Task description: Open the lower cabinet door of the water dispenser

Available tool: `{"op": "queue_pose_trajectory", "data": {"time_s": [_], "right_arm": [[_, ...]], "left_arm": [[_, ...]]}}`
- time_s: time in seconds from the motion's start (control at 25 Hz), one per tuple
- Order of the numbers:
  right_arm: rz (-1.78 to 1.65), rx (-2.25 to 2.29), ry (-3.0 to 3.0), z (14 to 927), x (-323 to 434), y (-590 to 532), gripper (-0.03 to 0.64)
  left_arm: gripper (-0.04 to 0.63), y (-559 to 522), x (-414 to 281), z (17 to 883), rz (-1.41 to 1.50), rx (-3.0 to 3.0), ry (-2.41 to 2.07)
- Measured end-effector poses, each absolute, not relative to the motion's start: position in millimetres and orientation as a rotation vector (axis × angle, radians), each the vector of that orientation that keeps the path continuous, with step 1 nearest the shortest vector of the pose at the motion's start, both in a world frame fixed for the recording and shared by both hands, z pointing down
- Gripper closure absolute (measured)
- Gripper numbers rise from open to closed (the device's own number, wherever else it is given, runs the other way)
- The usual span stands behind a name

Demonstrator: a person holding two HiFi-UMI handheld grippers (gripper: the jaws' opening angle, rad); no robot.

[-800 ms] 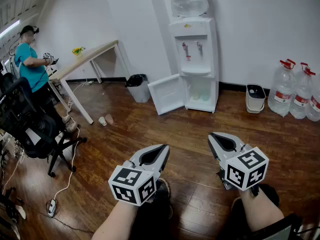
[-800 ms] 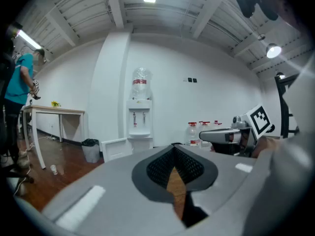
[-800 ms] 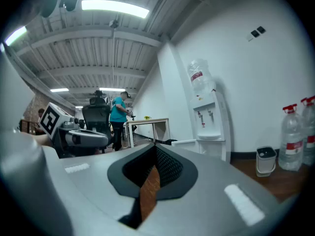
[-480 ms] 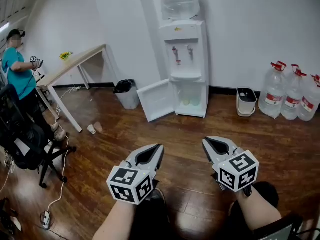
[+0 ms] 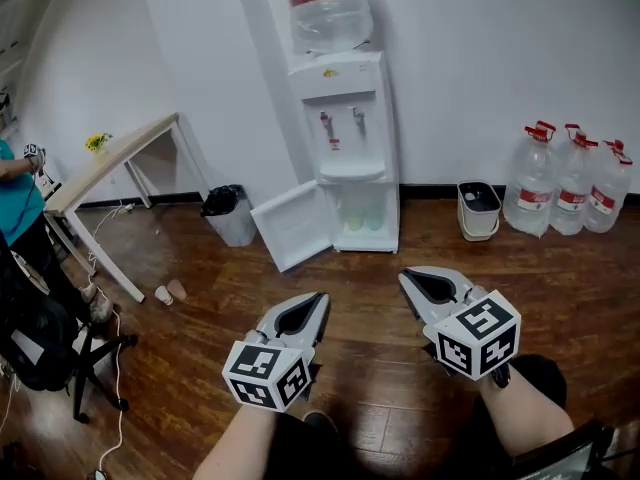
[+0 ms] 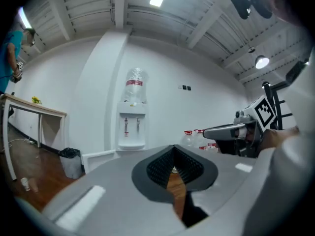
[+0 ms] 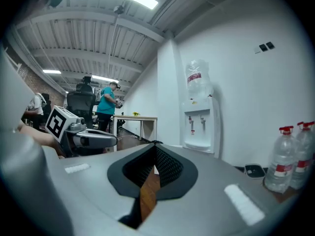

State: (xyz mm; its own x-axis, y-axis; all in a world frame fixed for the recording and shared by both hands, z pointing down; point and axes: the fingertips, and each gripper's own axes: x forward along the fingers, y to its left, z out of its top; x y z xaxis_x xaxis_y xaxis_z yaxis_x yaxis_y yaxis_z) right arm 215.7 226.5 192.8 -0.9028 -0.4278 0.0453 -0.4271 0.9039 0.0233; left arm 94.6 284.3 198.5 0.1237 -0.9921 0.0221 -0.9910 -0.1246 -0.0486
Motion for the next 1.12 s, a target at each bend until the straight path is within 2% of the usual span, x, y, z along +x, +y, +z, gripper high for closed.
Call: {"op": "queue_pose_trajectory", "data": {"time_s": [0.32,0.56,0.76,0.92,1.12], "right_arm": [[0.048,0.659,-3.032,162.5,155.1,225.6,0.615],[-0.073,0.654,-3.021,150.3,149.4,212.2,0.614],[0.039,0.667,-3.046,155.1,162.6,171.5,0.614],[0.107,0.691,-3.078,153.5,170.6,143.9,0.614],[0.105,0.673,-3.104,151.7,148.9,122.5,0.615]], "left_arm": [[0.431,259.5,26.4,198.3,0.129,-2.324,2.145],[0.434,244.1,26.7,206.2,0.061,-2.288,2.193],[0.443,200.1,40.8,187.0,-0.239,-2.278,2.108],[0.445,190.1,62.8,146.9,-0.214,-2.29,2.024],[0.445,171.2,38.2,151.9,-0.206,-2.228,2.056]]}}
